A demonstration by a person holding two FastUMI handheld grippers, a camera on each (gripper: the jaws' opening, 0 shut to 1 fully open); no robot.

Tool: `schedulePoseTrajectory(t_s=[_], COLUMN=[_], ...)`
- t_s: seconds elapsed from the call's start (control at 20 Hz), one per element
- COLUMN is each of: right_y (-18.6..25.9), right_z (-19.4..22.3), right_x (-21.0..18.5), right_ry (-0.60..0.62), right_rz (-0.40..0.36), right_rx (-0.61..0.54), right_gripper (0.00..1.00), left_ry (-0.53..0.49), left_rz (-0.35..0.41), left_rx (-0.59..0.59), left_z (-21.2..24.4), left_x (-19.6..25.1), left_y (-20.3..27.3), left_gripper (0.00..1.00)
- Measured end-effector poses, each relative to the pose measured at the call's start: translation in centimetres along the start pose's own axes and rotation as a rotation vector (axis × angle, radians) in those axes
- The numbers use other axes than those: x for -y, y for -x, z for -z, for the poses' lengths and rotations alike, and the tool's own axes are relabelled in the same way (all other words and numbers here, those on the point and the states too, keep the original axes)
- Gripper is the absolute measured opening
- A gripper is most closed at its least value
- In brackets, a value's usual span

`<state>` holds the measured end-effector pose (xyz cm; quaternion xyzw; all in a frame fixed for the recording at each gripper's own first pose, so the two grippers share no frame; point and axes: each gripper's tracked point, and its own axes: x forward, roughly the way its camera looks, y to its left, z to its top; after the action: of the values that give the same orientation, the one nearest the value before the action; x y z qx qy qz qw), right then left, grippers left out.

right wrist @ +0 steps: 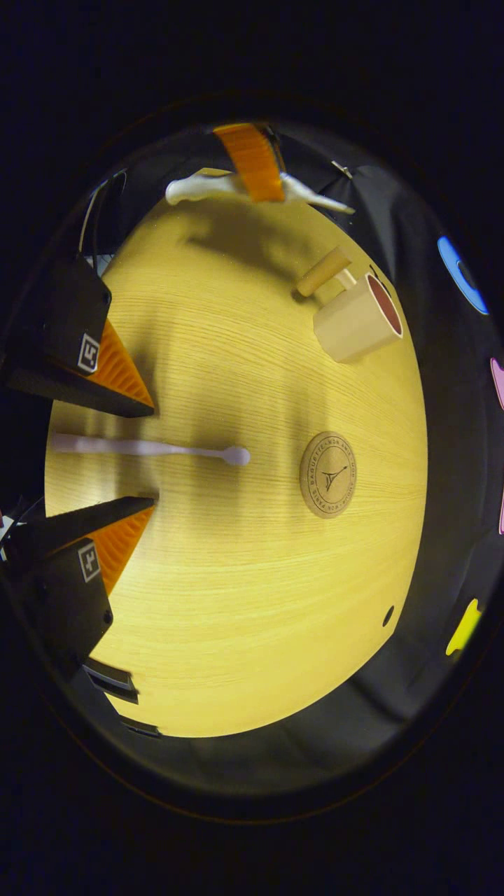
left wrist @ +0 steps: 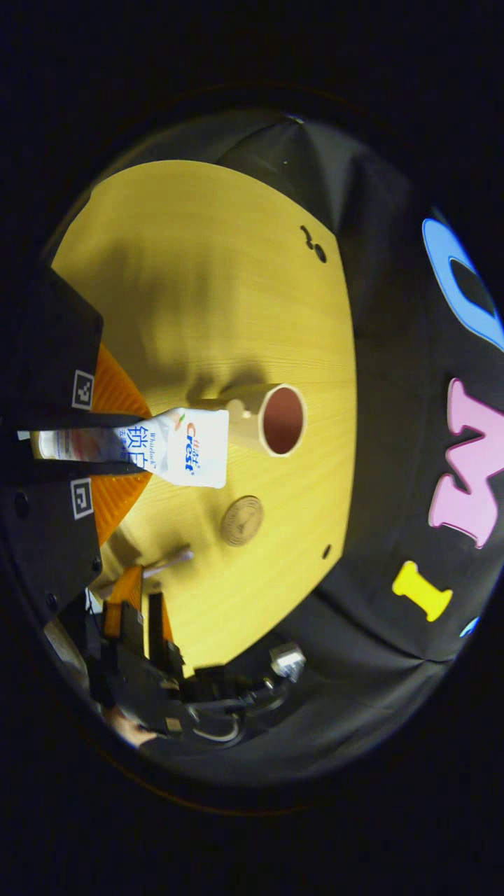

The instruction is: Put the toothbrush and toothpaste on the desktop into the cup, then pick up the cup and place it on the coaster on the desktop.

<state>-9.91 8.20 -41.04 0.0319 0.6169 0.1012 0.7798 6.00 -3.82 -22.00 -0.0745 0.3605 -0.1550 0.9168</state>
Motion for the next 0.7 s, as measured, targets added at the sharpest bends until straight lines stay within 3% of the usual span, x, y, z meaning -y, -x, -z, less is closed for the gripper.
schedulePoseTrajectory(t_s=[0.05, 0.35, 0.4, 0.6, 0.65, 0.7], right_y=[-0.3, -1.1, -1.1, -1.0, -1.0, -1.0], right_z=[0.0, -1.0, -1.1, -1.1, -1.2, -1.2], right_x=[-0.2, -0.6, -0.5, -0.6, -0.6, -0.6], right_ry=[-0.003, -0.016, -0.027, -0.028, -0.022, -0.023], right_rz=[0.004, 0.032, 0.036, 0.037, 0.031, 0.022], right_rx=[-0.015, -0.051, -0.053, -0.055, -0.045, -0.036], right_gripper=[0.68, 0.46, 0.31, 0.22, 0.11, 0.09], left_ry=[0.017, 0.062, 0.048, -0.010, -0.013, -0.010], left_rz=[0.027, 0.103, 0.112, 0.142, 0.147, 0.154], left_rx=[0.062, 0.361, 0.389, 0.444, 0.442, 0.440], left_z=[-2.0, -14.6, -16.0, -19.3, -19.4, -19.7], left_x=[0.1, -1.9, -1.9, -1.3, -1.2, -1.2], left_y=[1.0, 6.4, 6.9, 3.8, 2.6, 1.6], left_gripper=[0.21, 0.21, 0.21, 0.21, 0.21, 0.21])
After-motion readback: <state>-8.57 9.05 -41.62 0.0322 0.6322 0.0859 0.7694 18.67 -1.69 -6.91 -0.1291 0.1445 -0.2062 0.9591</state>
